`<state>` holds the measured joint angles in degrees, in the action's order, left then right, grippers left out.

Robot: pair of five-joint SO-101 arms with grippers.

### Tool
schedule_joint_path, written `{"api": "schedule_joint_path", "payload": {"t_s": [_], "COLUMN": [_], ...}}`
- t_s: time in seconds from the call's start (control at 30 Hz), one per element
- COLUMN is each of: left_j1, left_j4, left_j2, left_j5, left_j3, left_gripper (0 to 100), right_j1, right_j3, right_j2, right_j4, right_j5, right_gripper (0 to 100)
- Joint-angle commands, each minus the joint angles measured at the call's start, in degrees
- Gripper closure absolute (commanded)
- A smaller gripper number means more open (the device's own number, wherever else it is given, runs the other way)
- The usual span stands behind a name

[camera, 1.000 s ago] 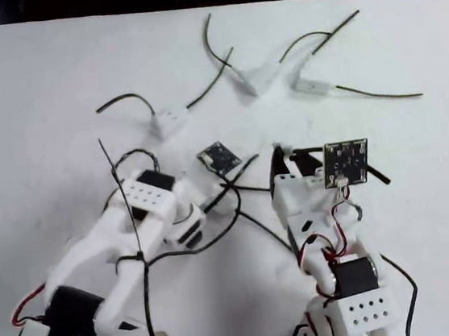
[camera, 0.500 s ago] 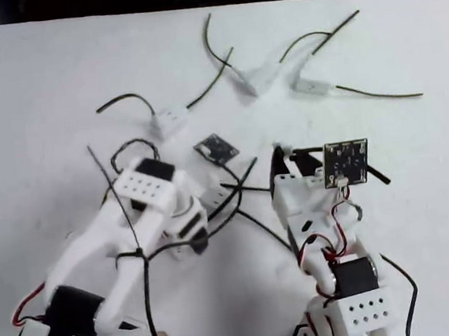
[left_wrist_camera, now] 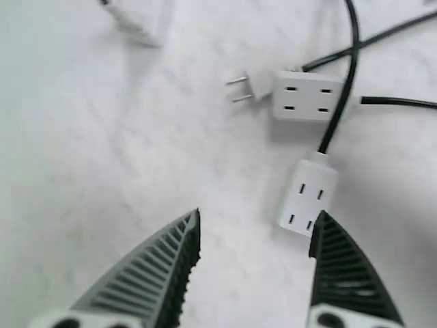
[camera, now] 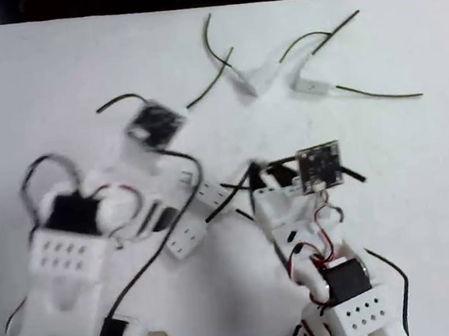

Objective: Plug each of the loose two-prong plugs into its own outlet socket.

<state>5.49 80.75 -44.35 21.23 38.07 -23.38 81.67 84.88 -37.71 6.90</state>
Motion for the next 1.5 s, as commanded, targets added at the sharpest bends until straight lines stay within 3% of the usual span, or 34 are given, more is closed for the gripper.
{"api": "schedule_joint_path", "payload": {"t_s": [0.0,0.17,0.47,0.87,1.47], "left_j1": [-7.8,-17.7,-26.1,-26.5,-26.6], "left_j4": [-4.0,-13.6,-23.4,-27.2,-26.9], "left_j2": [-5.1,-8.1,-8.8,-8.9,-8.9], "left_j5": [-0.6,-0.6,-6.5,-6.4,-6.2], "left_j3": [5.4,17.6,28.5,32.4,32.5], "left_gripper": [74,74,74,74,74], "right_j1": [-7.5,-17.6,-23.3,-28.1,-30.5], "right_j3": [-3.4,-3.3,-7.5,-15.6,-16.4], "right_j2": [-0.3,-0.4,-14.9,-41.6,-49.6], "right_j4": [-3.1,-4.6,-2.1,6.6,10.9], "right_j5": [-2.4,-5.2,-5.0,-4.7,-4.8], "right_gripper": [98.1,98.2,98.2,98.2,98.2]}}
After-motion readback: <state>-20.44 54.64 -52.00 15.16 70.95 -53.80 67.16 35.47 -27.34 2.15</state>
